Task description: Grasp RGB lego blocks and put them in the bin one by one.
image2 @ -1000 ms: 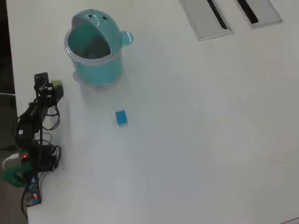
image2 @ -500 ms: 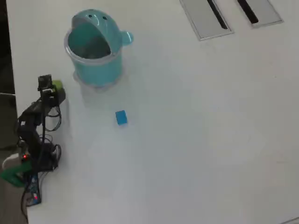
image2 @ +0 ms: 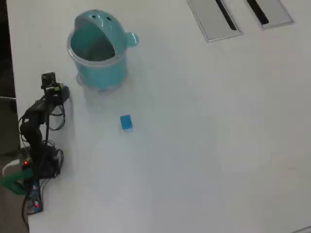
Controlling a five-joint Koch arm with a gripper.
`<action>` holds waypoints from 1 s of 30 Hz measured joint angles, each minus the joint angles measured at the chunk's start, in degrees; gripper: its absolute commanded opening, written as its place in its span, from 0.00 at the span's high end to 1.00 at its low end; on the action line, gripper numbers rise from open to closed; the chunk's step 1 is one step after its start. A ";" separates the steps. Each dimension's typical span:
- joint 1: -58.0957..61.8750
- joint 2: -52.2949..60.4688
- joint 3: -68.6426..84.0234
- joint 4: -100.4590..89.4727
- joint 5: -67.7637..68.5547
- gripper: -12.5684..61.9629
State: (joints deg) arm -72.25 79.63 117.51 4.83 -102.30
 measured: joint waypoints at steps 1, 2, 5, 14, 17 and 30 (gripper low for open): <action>-0.09 -0.44 -0.18 0.00 0.00 0.41; -0.09 -1.32 -1.23 0.00 0.09 0.41; -0.26 -2.81 -3.87 0.00 0.79 0.42; -0.26 -6.50 -6.86 0.00 1.41 0.48; -0.26 -6.77 -6.77 0.00 2.11 0.58; -0.18 -0.44 -6.77 2.11 5.10 0.63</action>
State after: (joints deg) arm -72.42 79.19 110.74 6.94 -97.21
